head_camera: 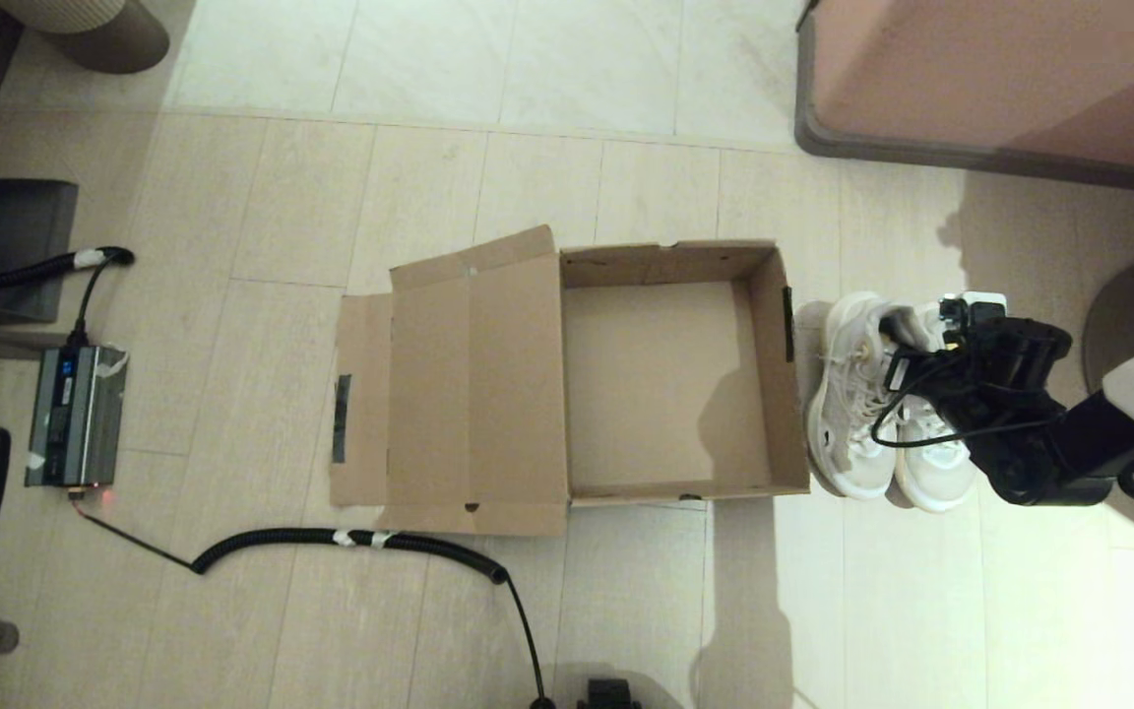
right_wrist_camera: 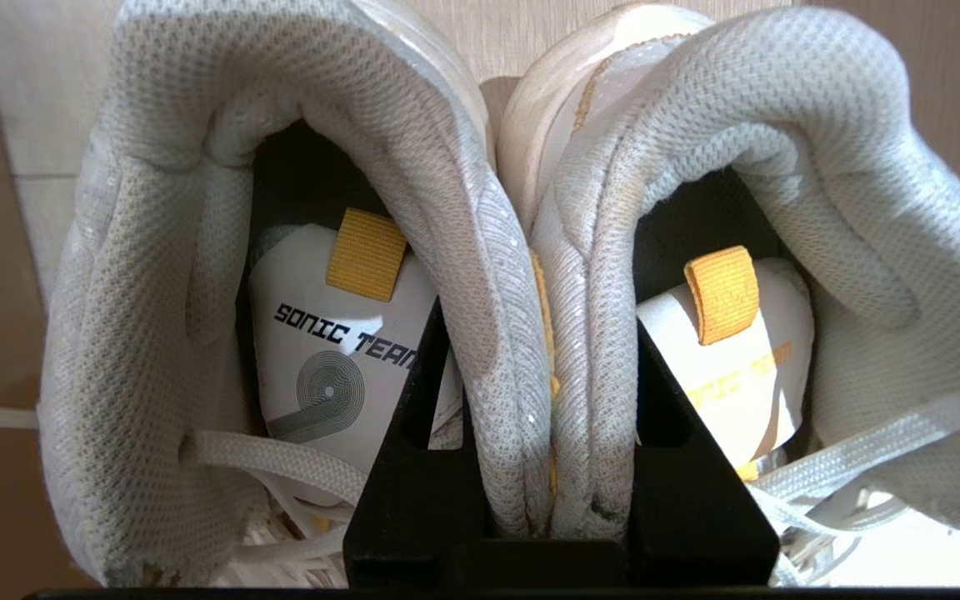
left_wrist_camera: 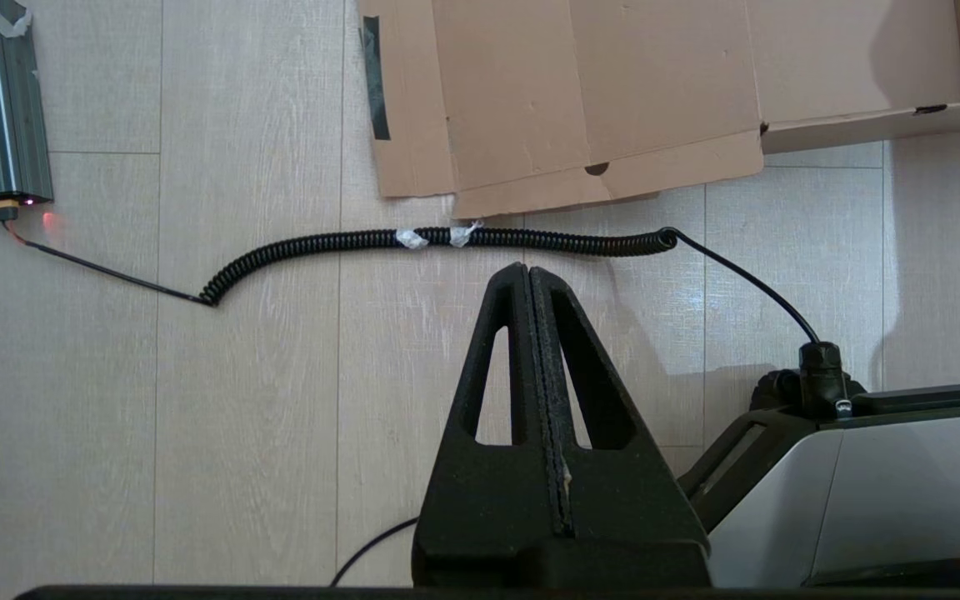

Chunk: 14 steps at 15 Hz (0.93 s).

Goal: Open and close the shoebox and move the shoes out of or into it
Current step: Put the shoes out of the shoe box

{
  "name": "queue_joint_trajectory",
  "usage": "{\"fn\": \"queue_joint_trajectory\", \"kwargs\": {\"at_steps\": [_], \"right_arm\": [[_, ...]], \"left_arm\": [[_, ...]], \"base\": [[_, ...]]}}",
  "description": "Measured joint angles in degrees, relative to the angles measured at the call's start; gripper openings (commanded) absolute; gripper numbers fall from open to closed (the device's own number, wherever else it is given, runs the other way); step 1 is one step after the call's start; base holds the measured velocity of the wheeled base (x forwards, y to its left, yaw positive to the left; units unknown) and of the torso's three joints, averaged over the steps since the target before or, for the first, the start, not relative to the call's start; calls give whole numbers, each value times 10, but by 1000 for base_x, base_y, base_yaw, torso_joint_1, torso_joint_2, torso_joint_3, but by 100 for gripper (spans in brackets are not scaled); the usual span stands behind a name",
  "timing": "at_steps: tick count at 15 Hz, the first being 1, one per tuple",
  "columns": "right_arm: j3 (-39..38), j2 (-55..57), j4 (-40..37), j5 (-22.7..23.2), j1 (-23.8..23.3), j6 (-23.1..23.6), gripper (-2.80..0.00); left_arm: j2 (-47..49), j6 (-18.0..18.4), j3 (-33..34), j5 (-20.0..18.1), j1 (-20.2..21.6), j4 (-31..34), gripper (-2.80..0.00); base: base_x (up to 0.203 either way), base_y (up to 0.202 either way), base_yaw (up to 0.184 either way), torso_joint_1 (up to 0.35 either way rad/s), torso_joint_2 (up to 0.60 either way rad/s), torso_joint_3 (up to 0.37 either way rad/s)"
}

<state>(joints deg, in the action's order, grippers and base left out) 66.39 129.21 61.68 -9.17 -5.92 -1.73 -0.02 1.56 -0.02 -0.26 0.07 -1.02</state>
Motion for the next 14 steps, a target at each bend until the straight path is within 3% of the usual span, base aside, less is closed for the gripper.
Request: {"fn": "queue_joint_trajectory", "kwargs": {"at_steps": [14], "right_arm": [[4,18,0,-1,-3,-2,-280]], "left_arm": [[0,0,0,0,0,0,-280]], "base": [[0,0,0,0,0,0]]}}
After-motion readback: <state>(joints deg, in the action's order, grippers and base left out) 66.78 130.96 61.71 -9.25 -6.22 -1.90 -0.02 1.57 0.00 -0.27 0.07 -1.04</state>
